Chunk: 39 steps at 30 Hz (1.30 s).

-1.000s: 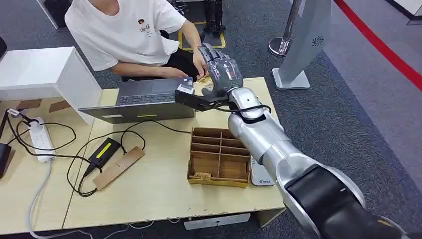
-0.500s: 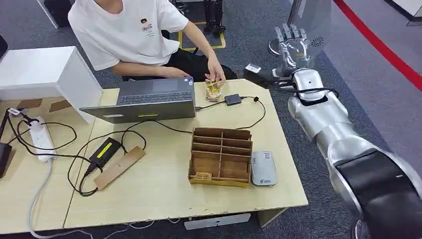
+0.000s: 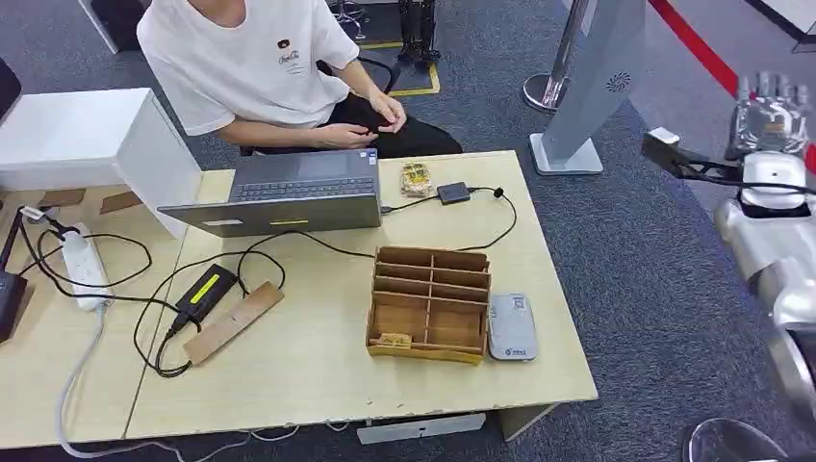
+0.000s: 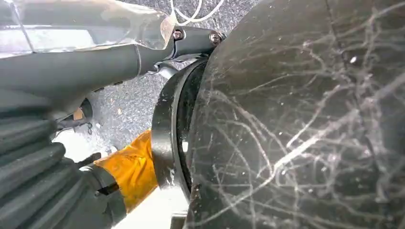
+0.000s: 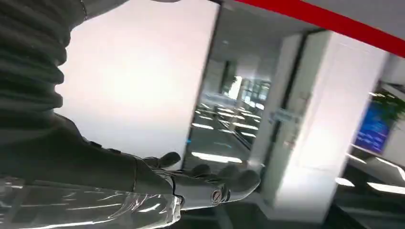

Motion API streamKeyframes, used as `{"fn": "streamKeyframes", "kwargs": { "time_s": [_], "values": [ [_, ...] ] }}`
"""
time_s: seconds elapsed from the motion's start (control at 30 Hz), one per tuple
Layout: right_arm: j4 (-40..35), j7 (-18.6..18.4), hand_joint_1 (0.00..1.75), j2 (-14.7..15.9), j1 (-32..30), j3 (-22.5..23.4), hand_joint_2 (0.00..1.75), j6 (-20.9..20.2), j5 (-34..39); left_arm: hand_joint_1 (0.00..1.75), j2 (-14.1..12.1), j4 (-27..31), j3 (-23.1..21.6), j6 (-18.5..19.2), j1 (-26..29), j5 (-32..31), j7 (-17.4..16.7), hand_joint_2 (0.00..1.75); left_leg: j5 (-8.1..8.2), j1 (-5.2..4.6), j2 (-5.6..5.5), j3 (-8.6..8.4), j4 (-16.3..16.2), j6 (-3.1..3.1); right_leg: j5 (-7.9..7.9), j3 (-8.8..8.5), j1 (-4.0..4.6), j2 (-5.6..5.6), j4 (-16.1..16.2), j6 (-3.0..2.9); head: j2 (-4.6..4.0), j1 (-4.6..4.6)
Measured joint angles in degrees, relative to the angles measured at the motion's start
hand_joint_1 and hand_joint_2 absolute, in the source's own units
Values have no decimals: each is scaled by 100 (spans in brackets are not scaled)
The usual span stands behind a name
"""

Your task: Pass the card to the sensor for recognition and then transmit it.

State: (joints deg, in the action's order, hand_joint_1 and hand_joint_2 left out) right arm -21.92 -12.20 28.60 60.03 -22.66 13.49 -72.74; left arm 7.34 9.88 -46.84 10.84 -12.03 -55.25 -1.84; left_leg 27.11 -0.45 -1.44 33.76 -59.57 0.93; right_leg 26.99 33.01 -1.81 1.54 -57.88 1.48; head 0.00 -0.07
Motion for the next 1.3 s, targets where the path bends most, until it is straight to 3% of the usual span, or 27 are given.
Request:
{"fn": "streamKeyframes", "kwargs": {
  "time_s": [0.13, 0.23, 0.47, 0.73, 1.0, 1.3],
  "values": [
    [103, -70, 0, 574, -830, 438, 175, 65, 329, 0, -6, 2, 157, -118, 58, 7, -65, 175, 18, -2, 9, -4, 0, 21, 6, -3, -1, -7, 9, 10, 0, 2],
    [144, -120, 0, 852, -1796, 914, 175, 164, 684, 0, -7, 2, 258, -247, 101, -28, -105, 175, 28, 4, 2, -6, 0, 27, 14, -19, 6, 1, 21, 20, 0, 2],
    [267, -20, 0, 867, -3506, 1891, 175, 391, 1187, 0, 11, 2, 466, -306, 139, -17, -597, 175, 37, 4, 18, -7, 5, 24, 19, -15, 5, -12, 20, 21, 0, -4],
    [426, 96, 0, 307, -4533, 2664, 175, 216, 1432, 0, 13, 2, 686, -304, 146, -50, -647, 175, 37, 14, 27, -10, 11, 22, 23, -13, 13, -20, 20, 20, 0, 0],
    [612, 188, 0, -590, -5039, 3086, 175, 31, 1458, 0, 11, 2, 898, -162, 149, -7, -774, 175, 39, 17, 60, -17, 15, 19, 23, -11, 15, -50, 19, 18, 0, 0],
    [826, 214, 0, -1833, -5348, 3234, 175, -424, 1123, 0, 15, 2, 1143, -199, 158, 24, -881, 175, 39, 21, 70, -23, 18, 18, 24, -10, 18, -61, 17, 14, 0, 0]
  ]
}}
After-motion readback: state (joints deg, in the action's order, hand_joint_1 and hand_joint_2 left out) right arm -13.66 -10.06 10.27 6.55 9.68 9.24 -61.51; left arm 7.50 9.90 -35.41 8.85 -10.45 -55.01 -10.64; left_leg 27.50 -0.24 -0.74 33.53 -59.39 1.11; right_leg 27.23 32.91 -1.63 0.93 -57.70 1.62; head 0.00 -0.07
